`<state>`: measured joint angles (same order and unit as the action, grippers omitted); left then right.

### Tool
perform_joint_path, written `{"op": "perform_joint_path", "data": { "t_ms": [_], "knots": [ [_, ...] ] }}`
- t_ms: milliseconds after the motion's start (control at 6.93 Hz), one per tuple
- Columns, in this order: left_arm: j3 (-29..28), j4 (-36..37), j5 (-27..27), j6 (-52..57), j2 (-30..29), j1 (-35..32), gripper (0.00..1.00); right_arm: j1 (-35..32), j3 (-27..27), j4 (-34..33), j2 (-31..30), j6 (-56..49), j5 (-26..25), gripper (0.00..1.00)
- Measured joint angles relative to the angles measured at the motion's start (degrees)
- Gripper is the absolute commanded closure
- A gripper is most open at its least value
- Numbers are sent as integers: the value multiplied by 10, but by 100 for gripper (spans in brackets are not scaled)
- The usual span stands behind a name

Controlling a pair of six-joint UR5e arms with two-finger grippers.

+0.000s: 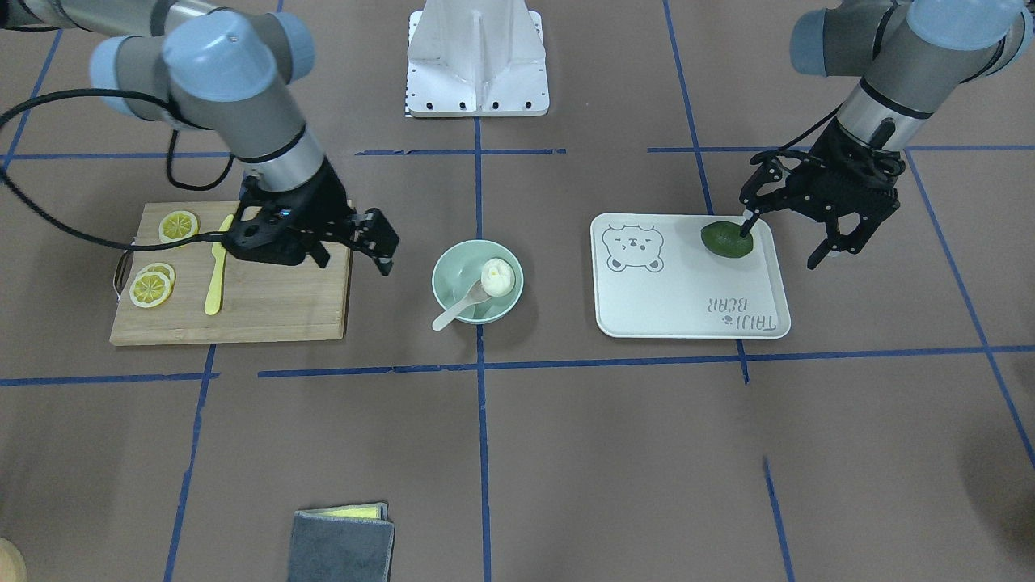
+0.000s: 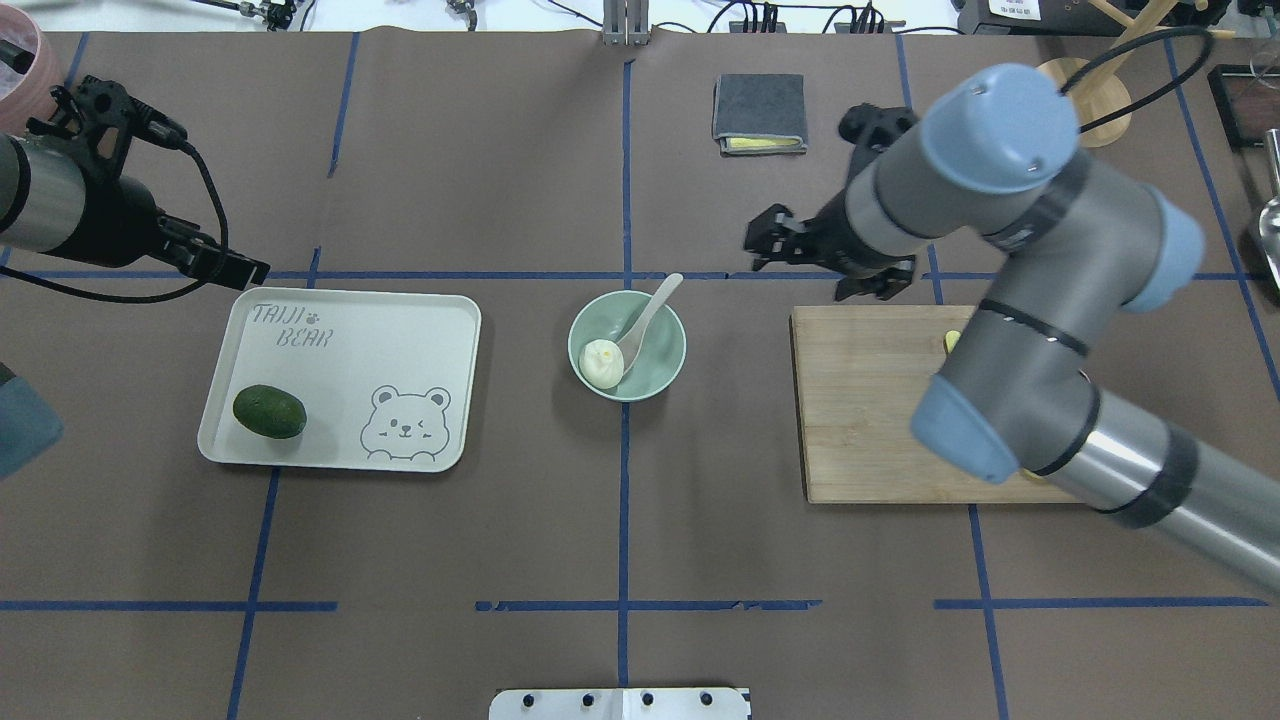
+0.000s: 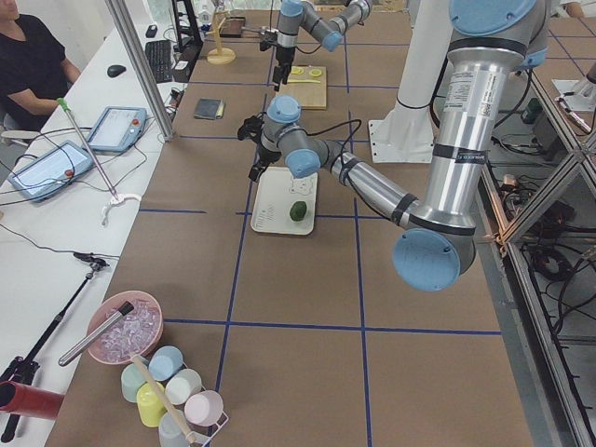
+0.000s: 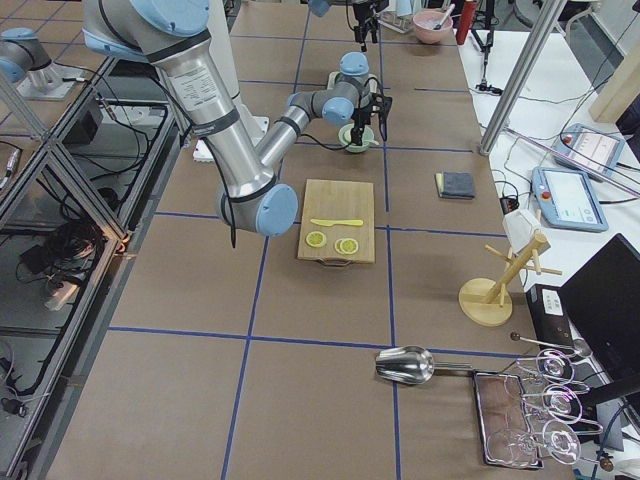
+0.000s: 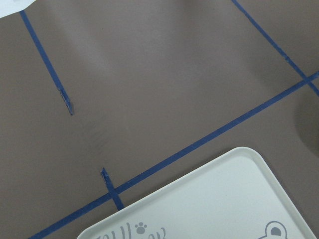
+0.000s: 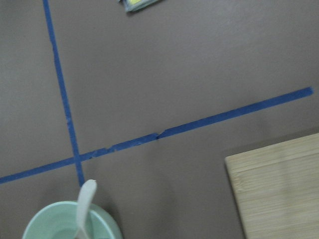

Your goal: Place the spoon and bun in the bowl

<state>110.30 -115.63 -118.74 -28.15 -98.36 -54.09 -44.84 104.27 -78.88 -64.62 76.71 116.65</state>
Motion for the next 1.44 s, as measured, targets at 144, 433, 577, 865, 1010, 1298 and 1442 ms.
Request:
{"op": "perform_joint_path", "data": {
  "t_ms": [144,433,577,865,1010,1298,1442],
  "knots": [
    [-2,0,-1,34,13,-13,1,-53,13,0,-53,-92,37,0],
    [-17,4,-30,133,44,-78,1,-174,13,-6,-140,-304,108,0],
    [-39,9,-77,189,51,-126,1,-225,12,-8,-180,-396,125,0],
    [-76,68,-129,309,59,-223,0,-316,11,-38,-249,-571,151,0],
    [-83,120,-135,351,59,-260,0,-354,10,-73,-266,-649,158,0],
    [-84,229,-140,402,62,-298,0,-397,5,-139,-273,-746,162,0],
    [-83,258,-155,407,69,-302,0,-401,-1,-150,-271,-759,162,0]
  ]
}}
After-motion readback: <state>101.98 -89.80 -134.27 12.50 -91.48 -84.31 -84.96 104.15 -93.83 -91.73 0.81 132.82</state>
